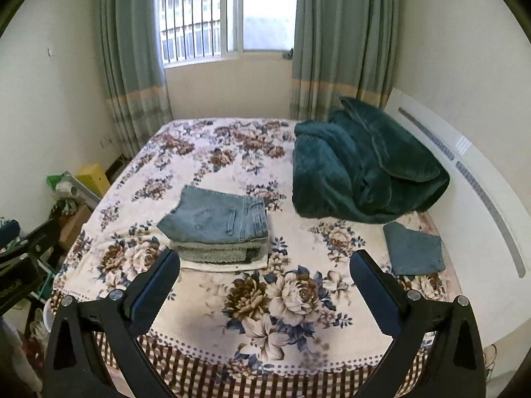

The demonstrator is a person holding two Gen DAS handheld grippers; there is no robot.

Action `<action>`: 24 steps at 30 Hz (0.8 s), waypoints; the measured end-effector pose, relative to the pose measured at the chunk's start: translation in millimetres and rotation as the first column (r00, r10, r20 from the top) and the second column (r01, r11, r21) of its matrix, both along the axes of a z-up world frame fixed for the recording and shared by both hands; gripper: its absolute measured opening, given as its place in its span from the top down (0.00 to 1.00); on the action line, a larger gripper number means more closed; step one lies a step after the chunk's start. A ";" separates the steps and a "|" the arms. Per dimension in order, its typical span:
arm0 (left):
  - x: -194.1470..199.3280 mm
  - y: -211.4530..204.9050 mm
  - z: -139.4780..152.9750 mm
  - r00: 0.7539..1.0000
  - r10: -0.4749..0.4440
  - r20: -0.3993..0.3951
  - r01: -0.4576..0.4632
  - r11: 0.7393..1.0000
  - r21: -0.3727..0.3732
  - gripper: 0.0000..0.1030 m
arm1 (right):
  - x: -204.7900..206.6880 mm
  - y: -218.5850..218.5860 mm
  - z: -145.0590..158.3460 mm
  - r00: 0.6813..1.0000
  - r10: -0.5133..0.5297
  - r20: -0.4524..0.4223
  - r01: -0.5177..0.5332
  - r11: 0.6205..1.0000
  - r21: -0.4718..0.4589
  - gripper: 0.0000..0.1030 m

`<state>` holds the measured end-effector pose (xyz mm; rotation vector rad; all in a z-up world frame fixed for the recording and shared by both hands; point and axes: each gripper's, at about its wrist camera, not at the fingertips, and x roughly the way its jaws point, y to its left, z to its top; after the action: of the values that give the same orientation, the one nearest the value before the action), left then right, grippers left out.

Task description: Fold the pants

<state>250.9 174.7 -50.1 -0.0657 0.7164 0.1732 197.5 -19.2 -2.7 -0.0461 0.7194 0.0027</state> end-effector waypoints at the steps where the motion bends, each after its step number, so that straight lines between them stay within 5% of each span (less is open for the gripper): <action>1: -5.1 -0.5 5.6 1.000 -0.006 0.009 0.006 1.000 0.000 0.11 | -9.6 -0.3 7.8 1.000 -0.001 0.010 0.001 1.000 -0.002 0.00; 10: -32.2 -6.1 27.6 0.998 -0.038 0.055 0.038 0.999 0.014 0.11 | -50.1 -6.0 51.6 0.999 -0.015 0.043 0.015 1.000 0.018 0.00; 24: -47.9 0.6 28.5 0.999 -0.028 0.039 0.027 1.000 0.012 0.00 | -49.9 -1.4 52.8 0.999 -0.018 0.027 0.018 1.000 0.012 0.00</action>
<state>203.1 175.3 -21.6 -0.0478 0.6766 0.1493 147.6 -20.5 50.0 -0.0287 0.6928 -0.0111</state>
